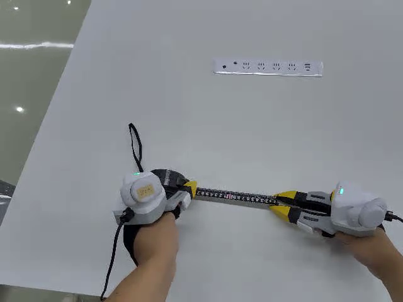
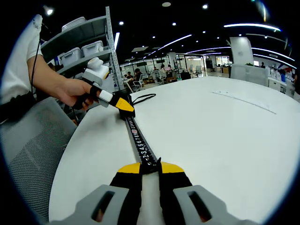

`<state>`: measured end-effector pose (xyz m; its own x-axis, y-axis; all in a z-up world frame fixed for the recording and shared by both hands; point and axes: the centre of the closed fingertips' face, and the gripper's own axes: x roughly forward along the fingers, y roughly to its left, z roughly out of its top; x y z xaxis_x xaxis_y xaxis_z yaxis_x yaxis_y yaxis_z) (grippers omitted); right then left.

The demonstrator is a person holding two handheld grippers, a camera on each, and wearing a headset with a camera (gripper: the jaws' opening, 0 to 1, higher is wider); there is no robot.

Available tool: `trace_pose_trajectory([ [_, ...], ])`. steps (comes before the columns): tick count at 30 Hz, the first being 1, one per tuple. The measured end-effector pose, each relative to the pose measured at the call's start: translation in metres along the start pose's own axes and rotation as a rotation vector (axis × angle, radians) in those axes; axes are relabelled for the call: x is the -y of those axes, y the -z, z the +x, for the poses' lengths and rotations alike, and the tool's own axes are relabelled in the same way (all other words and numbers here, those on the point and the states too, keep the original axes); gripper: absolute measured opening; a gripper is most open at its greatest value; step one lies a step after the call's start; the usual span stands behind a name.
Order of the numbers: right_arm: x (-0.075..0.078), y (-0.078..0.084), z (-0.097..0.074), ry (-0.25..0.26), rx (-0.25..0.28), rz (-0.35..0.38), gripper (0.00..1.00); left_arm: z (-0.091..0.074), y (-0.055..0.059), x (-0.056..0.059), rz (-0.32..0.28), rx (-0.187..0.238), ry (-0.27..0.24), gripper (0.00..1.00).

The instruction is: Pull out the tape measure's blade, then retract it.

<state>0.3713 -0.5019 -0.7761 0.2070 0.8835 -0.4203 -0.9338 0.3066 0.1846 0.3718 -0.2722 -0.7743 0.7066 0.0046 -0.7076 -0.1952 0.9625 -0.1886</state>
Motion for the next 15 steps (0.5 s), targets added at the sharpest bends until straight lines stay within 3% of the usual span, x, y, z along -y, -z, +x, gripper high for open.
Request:
trace_pose_trajectory([
  [15,0.0004,-0.0036,0.0083,-0.013,0.006,-0.001,0.12,0.0000,-0.0001,0.0005,-0.005,0.000,0.000,0.68],
])
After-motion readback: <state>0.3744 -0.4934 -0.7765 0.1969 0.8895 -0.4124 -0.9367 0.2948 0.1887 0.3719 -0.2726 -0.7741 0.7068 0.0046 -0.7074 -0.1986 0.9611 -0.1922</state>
